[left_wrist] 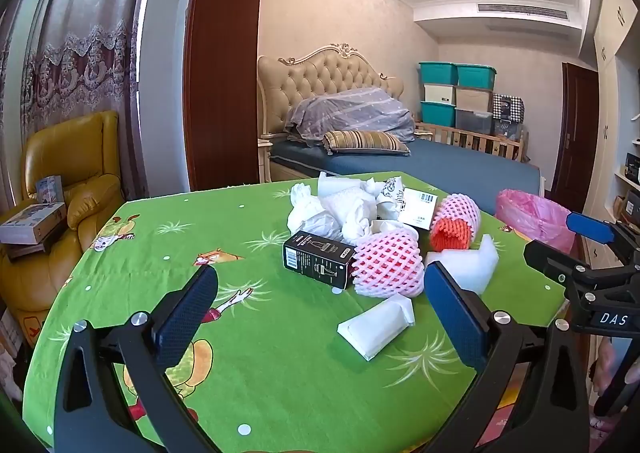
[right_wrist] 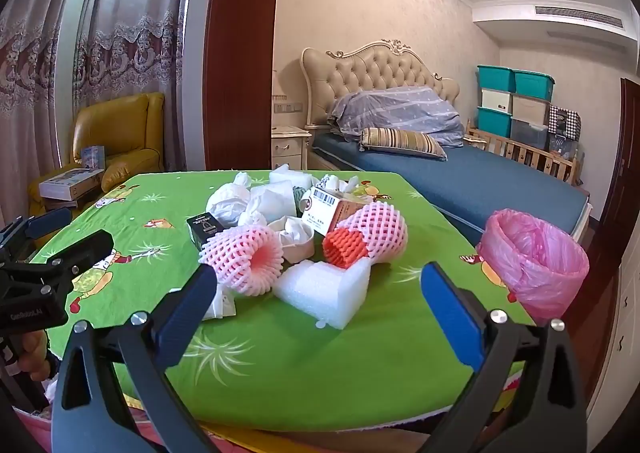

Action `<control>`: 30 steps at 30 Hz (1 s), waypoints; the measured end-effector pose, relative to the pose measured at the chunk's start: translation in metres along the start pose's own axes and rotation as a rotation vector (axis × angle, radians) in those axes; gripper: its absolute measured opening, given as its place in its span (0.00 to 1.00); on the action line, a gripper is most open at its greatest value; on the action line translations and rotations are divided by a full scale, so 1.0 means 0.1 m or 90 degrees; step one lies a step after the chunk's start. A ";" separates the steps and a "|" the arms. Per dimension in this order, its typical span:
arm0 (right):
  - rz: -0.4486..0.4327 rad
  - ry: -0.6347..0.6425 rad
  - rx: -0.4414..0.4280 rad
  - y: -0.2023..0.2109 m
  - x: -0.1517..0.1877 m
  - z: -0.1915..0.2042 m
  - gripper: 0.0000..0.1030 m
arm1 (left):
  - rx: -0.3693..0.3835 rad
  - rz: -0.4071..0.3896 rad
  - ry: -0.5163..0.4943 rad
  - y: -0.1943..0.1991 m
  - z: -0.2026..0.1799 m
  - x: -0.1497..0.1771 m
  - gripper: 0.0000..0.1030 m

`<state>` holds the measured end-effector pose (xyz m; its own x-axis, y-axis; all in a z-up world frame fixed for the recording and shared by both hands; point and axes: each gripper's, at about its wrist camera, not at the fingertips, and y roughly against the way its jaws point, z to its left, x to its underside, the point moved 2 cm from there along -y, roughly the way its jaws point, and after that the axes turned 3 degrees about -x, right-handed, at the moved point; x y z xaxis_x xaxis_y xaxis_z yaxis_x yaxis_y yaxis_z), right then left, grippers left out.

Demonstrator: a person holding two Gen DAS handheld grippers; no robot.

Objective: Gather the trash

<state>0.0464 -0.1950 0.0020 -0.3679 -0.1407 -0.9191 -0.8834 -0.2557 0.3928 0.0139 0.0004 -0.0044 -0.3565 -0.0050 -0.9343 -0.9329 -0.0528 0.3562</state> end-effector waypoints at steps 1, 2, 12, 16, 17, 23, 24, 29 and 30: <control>0.002 -0.002 -0.001 -0.02 0.00 -0.03 0.96 | 0.000 0.000 0.000 0.00 0.00 0.00 0.94; 0.002 -0.002 -0.001 -0.02 0.00 -0.03 0.96 | 0.000 0.000 0.001 0.00 0.00 0.00 0.94; 0.003 -0.003 -0.001 -0.02 0.00 -0.03 0.96 | 0.000 0.000 0.001 -0.01 0.00 0.00 0.94; 0.004 -0.004 -0.002 -0.02 0.00 -0.03 0.96 | 0.000 0.000 0.002 -0.01 0.00 0.00 0.94; 0.004 -0.003 -0.002 -0.02 0.00 -0.03 0.96 | 0.000 0.000 0.002 -0.01 0.00 0.00 0.94; 0.004 -0.004 -0.002 -0.02 0.00 -0.03 0.96 | 0.000 0.000 0.002 -0.01 0.00 0.00 0.94; 0.004 -0.004 -0.002 -0.02 0.00 -0.03 0.96 | 0.000 0.000 0.002 -0.01 0.00 0.00 0.94; 0.005 -0.005 -0.002 -0.02 0.00 -0.03 0.96 | 0.000 0.000 0.002 -0.01 0.00 0.00 0.94; 0.005 -0.005 -0.002 -0.02 0.00 -0.03 0.96 | 0.000 0.000 0.002 -0.01 0.00 0.00 0.94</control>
